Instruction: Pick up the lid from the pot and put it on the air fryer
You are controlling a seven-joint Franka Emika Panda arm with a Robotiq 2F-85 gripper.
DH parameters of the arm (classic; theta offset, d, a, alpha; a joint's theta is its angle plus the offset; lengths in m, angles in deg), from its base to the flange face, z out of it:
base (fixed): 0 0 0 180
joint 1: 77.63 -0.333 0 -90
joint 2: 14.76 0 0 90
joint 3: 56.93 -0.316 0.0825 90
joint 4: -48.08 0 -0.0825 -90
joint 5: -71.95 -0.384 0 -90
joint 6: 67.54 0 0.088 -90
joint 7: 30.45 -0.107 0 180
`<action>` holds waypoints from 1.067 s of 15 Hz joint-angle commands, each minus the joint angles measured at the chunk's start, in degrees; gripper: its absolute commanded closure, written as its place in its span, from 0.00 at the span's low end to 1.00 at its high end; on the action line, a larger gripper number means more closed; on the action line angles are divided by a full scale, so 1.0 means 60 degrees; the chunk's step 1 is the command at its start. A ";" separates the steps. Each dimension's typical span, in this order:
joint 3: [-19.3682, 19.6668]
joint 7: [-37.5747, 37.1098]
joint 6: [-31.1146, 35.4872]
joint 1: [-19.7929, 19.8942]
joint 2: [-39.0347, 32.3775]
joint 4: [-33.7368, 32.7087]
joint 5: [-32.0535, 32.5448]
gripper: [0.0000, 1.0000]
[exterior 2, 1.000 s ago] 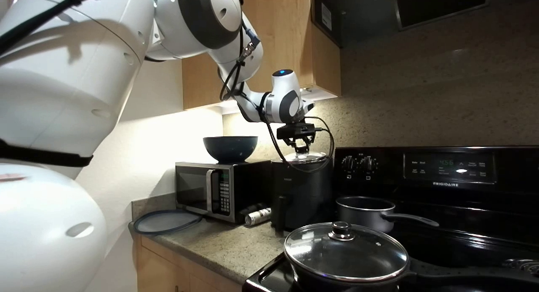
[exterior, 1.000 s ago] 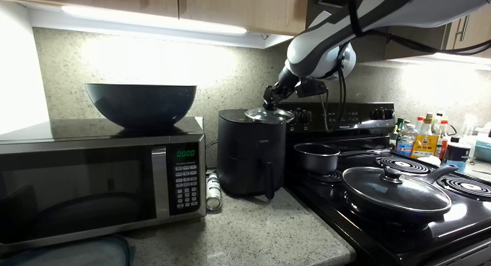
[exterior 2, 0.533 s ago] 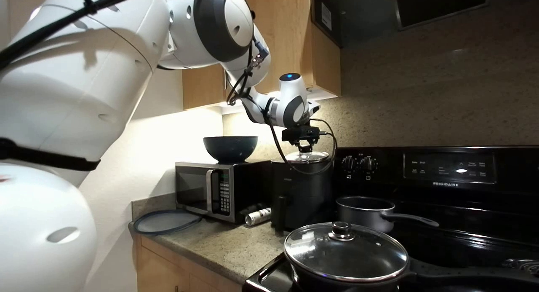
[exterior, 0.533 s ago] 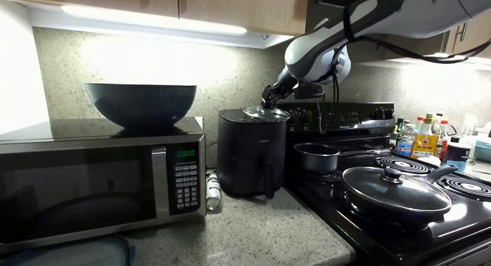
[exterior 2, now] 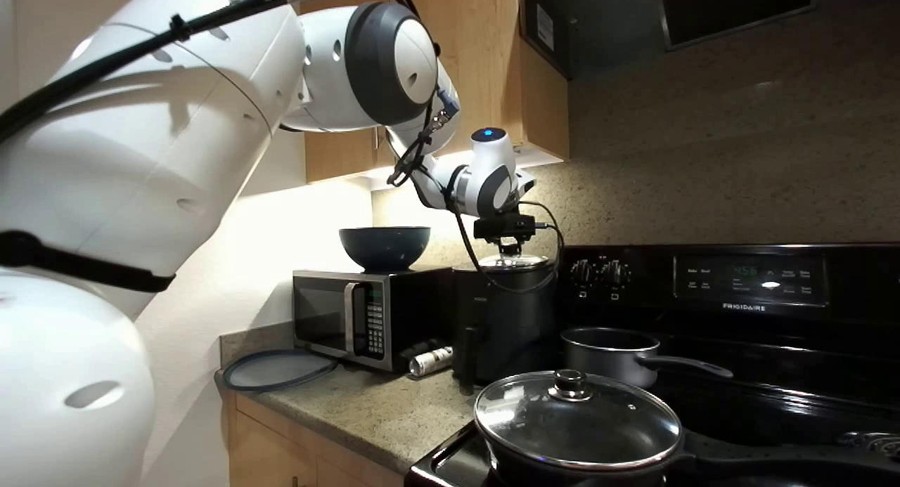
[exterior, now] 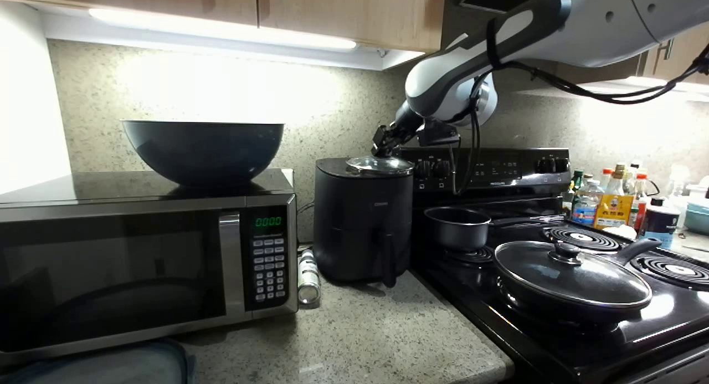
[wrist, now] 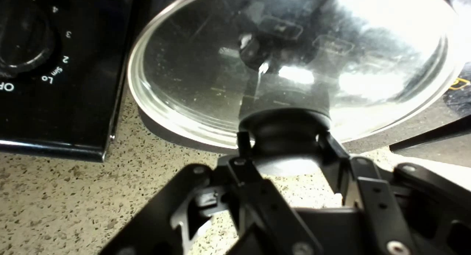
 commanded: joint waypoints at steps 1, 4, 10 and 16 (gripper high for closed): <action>0.0098 0.0168 -0.0317 -0.0158 -0.0353 -0.0415 0.0333 0.75; 0.0178 0.0176 -0.0450 -0.0259 -0.0417 -0.0587 0.0505 0.20; 0.0405 -0.0049 -0.0472 -0.0362 -0.0283 -0.0504 0.0594 0.07; 0.0439 -0.0048 -0.0510 -0.0375 -0.0281 -0.0508 0.0626 0.02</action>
